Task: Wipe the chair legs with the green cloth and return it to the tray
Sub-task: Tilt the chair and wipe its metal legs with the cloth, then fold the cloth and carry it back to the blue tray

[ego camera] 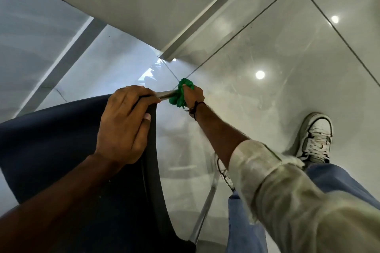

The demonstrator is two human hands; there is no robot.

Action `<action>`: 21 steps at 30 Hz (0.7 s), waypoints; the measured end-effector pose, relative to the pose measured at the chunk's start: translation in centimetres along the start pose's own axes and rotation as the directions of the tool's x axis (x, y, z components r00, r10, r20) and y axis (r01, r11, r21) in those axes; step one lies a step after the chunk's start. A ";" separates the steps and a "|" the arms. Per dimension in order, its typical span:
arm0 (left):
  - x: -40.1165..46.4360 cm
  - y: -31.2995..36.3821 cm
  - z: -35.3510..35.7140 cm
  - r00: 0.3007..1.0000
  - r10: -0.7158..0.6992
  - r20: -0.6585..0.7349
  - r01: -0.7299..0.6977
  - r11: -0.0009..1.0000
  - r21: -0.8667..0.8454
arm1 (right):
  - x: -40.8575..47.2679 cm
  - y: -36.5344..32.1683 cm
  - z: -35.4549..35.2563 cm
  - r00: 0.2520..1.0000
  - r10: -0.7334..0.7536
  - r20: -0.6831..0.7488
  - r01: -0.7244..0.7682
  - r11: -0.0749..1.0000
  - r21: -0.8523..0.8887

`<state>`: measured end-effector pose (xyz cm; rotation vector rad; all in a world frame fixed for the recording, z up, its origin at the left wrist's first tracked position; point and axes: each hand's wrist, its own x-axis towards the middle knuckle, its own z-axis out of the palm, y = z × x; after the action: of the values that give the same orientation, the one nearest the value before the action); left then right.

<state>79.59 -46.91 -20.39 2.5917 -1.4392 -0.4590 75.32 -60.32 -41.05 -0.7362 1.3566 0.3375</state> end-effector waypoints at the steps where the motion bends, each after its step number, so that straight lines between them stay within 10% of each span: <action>1: 0.0 0.0 0.0 1.000 0.002 0.003 -0.002 1.000 -0.003 | -0.6 -0.3 -0.1 1.000 -0.011 0.009 0.012 1.000 -0.022; 7: 0.2 0.3 -0.2 0.999 0.006 0.043 -0.006 1.000 0.013 | -6.1 -1.9 -0.3 0.990 -0.105 0.096 0.117 0.985 -0.125; 13: 0.6 2.4 -1.3 0.994 -0.080 0.069 0.071 0.990 0.124 | -14.0 -3.7 -6.0 0.936 0.018 0.353 -0.086 0.980 0.178; 17: 2.0 7.6 -1.5 0.923 -0.348 0.167 0.347 0.937 0.034 | -18.8 -5.1 -9.9 0.911 0.072 0.407 -0.137 0.982 0.133; 21: 3.5 14.4 -3.1 0.713 -0.674 0.192 0.632 0.499 -0.593 | -23.6 -8.5 -13.7 0.902 0.072 0.425 -0.059 0.997 -0.044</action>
<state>70.83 -57.60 -14.26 2.4072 -0.0968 -0.7647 65.24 -71.02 -16.49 -0.5981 0.9611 0.5411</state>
